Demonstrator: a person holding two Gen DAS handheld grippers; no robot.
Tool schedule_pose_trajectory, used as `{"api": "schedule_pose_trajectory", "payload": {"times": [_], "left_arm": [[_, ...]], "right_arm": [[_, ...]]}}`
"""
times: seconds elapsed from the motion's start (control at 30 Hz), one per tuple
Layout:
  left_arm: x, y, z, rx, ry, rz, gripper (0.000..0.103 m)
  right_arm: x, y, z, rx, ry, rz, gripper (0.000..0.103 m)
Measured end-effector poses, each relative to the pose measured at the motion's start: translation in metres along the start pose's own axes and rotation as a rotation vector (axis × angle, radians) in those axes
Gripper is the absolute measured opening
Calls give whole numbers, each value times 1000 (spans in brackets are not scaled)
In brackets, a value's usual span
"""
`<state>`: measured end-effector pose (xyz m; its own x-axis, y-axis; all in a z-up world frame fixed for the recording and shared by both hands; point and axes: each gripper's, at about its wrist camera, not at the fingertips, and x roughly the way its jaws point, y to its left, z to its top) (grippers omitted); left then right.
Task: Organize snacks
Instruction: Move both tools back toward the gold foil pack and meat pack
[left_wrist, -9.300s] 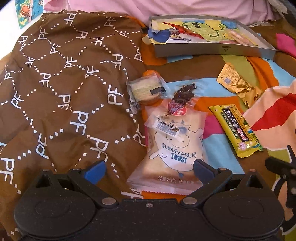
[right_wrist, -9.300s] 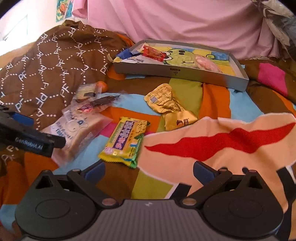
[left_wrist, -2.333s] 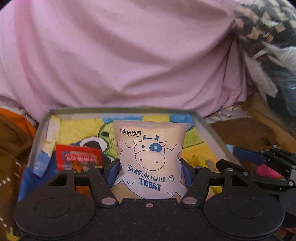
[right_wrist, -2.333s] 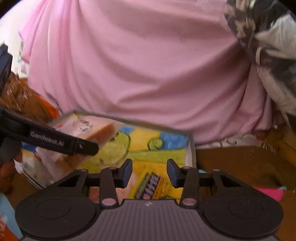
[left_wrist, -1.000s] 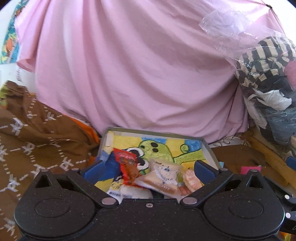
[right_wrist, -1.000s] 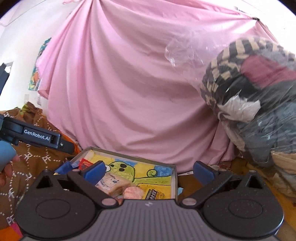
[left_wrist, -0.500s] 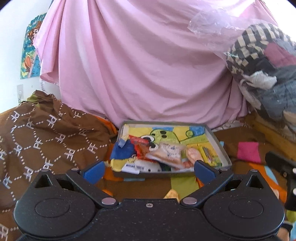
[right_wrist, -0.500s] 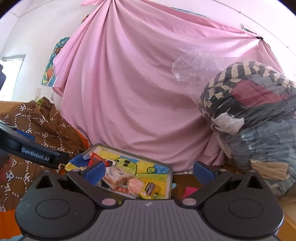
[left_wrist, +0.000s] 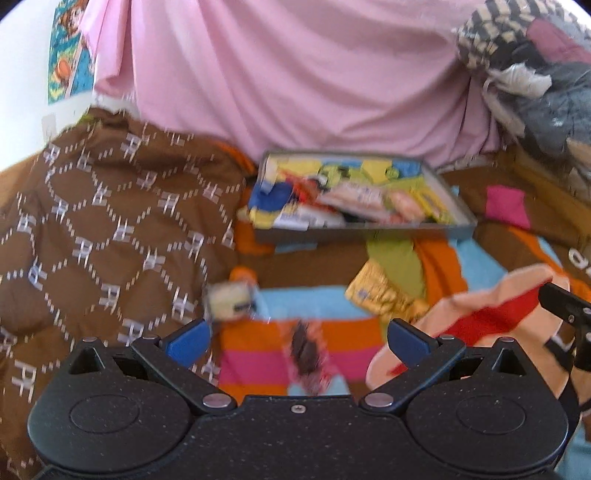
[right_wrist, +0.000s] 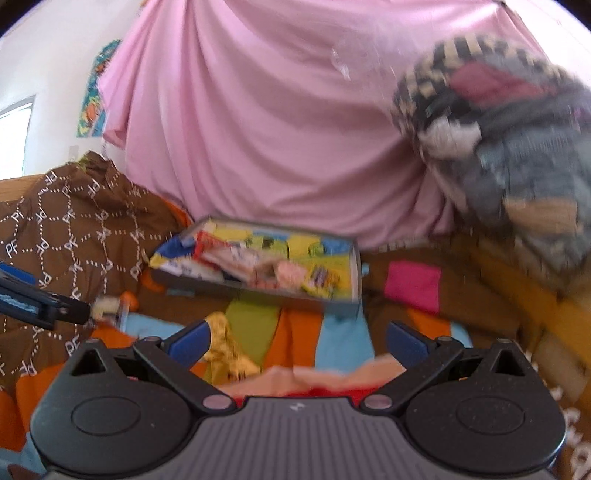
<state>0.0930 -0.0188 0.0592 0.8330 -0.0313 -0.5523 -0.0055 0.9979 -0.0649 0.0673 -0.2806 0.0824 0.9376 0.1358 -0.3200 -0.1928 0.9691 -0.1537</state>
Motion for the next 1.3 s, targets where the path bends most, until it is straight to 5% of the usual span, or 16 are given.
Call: {"api": "schedule_pose_trajectory", "payload": {"times": [0.57, 1.3], "left_arm": [[26, 9, -53, -39, 242, -3, 101], [55, 4, -54, 47, 320, -66, 100]], "right_arm": [[22, 9, -60, 20, 283, 109, 103], [32, 20, -74, -16, 361, 139, 103]]}}
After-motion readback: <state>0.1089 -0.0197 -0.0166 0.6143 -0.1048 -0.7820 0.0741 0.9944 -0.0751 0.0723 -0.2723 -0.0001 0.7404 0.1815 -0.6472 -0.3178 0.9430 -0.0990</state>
